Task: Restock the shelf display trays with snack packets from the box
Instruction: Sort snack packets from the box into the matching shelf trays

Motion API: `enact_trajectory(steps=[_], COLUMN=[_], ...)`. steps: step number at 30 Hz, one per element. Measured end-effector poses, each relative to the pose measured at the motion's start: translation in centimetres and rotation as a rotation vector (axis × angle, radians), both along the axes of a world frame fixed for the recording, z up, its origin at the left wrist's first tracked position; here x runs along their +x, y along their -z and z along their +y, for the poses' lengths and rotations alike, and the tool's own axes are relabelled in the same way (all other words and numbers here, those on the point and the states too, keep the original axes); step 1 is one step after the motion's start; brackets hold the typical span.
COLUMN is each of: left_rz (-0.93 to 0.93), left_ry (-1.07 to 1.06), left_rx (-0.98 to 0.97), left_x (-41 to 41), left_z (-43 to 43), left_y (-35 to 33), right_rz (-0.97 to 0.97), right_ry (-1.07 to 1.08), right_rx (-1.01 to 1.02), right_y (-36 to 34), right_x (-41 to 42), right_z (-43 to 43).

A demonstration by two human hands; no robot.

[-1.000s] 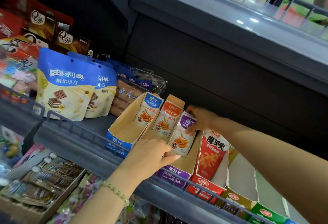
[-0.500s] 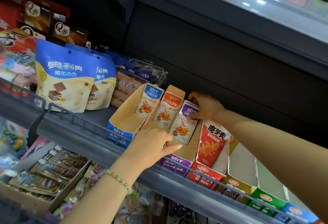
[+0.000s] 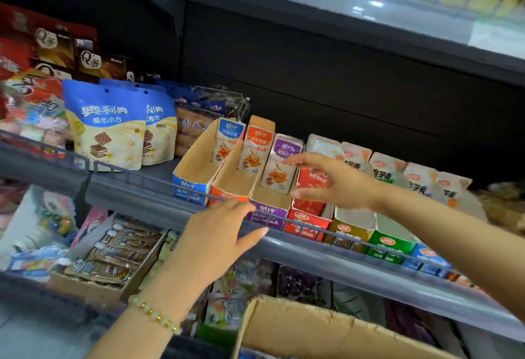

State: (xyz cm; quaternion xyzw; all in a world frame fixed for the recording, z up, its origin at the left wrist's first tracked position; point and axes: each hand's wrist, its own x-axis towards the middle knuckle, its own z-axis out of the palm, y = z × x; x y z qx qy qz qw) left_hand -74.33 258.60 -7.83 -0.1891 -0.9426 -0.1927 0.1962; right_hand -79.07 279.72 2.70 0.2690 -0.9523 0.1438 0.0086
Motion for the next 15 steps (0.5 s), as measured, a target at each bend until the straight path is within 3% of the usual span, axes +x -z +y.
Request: enact_trajectory(steps=[4, 9, 15], left_rz=[-0.188, -0.515, -0.703], left_ry=[0.009, 0.032, 0.055], left_rx=[0.008, 0.053, 0.189], left_x=[4.7, 8.3, 10.2], left_z=[-0.2, 0.1, 1.7], left_y=[3.4, 8.4, 10.6], right_rz=[-0.136, -0.522, -0.725], right_ry=[-0.043, 0.019, 0.038], right_rx=[-0.151, -0.376, -0.101], right_y=[4.8, 14.5, 25.8], right_x=[5.0, 10.4, 13.1], right_z=[2.5, 4.5, 4.9])
